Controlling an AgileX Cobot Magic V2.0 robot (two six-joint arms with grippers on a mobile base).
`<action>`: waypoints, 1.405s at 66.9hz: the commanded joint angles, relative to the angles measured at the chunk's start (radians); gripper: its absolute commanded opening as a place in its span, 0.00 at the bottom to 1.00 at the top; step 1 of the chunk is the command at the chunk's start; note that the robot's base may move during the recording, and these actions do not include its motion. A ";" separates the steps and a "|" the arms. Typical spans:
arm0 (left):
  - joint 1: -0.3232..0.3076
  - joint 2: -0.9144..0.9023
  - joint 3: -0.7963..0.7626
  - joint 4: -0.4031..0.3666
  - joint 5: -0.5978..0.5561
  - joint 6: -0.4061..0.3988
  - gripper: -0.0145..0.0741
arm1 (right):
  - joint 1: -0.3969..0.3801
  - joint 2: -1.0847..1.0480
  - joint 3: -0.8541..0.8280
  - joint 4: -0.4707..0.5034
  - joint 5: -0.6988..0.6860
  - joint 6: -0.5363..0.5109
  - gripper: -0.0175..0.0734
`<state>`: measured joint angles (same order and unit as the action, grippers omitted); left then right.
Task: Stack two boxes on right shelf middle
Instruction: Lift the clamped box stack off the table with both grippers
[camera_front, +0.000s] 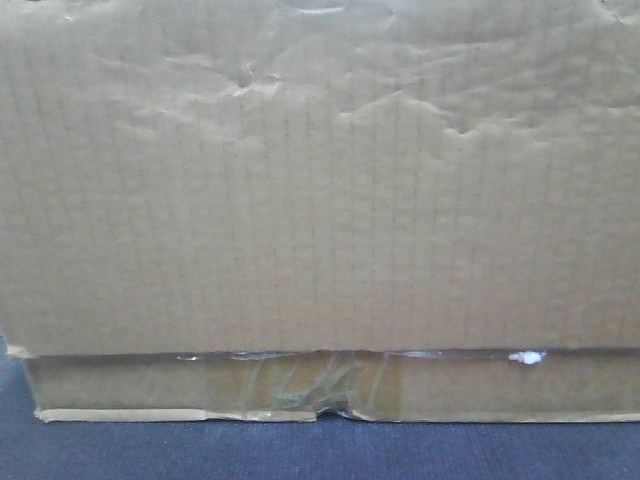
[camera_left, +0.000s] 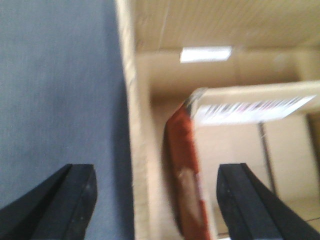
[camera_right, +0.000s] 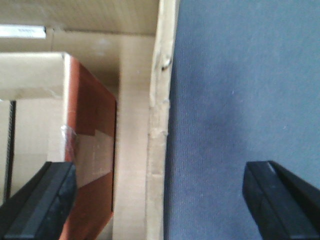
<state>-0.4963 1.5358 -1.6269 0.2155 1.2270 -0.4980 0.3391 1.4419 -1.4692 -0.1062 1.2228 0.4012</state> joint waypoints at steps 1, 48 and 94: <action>0.014 -0.001 0.025 -0.005 -0.006 -0.001 0.63 | 0.001 0.024 0.005 -0.001 -0.002 -0.003 0.81; 0.054 0.089 0.019 -0.100 -0.006 0.051 0.61 | -0.032 0.108 0.005 0.070 -0.006 0.001 0.81; 0.054 0.076 0.017 -0.100 -0.006 0.050 0.55 | -0.028 0.095 0.002 0.049 -0.027 0.001 0.81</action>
<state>-0.4435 1.6298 -1.6143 0.1090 1.2157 -0.4482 0.3093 1.5535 -1.4658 -0.0397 1.2094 0.4031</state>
